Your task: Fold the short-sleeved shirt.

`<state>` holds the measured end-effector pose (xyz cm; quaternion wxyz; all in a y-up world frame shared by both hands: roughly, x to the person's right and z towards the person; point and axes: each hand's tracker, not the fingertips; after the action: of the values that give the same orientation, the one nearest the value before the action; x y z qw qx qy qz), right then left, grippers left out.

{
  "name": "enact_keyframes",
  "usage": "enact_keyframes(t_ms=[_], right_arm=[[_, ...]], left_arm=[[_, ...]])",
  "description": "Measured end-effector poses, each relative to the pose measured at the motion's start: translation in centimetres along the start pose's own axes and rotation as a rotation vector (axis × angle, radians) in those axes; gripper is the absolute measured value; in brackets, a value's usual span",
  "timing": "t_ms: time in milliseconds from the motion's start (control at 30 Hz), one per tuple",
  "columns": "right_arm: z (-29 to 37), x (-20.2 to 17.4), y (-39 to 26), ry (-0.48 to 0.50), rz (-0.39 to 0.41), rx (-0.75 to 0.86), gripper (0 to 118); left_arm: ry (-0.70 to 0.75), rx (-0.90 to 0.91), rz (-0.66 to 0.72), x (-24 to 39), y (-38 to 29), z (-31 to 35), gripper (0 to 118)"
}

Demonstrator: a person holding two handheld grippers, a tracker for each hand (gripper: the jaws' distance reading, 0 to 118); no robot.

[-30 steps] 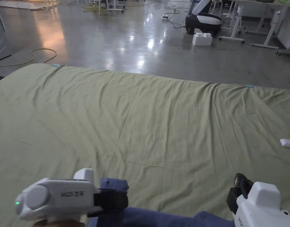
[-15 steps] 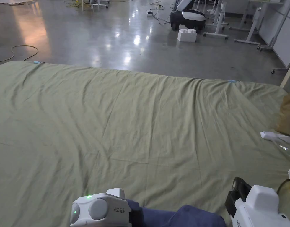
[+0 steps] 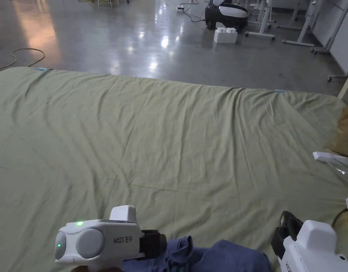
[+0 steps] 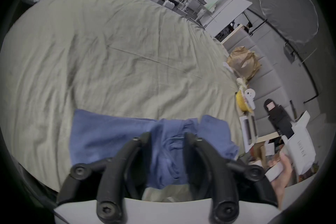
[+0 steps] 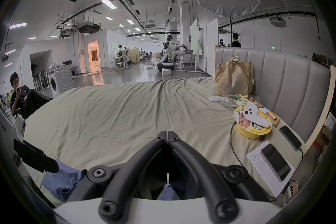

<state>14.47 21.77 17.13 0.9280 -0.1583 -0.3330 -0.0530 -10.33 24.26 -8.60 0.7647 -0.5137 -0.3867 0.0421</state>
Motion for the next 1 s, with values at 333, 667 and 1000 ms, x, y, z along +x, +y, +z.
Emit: enact_keyframes(t_ms=[333,667,1000], right_arm=[[0.0,0.1,-0.6,0.005,0.009,-0.024,1],[0.0,0.5,-0.8,0.001,0.008,-0.033,1],[0.0,0.7,-0.3,0.004,0.016,-0.033,1]], left_arm=[[0.007,-0.196,-0.045,0.7,-3.6,-5.4,19],[-0.082,-0.191,-0.103,3.1,-5.9,-7.7,18],[-0.113,-0.109,-0.128,0.0,-4.4,-3.0,76]])
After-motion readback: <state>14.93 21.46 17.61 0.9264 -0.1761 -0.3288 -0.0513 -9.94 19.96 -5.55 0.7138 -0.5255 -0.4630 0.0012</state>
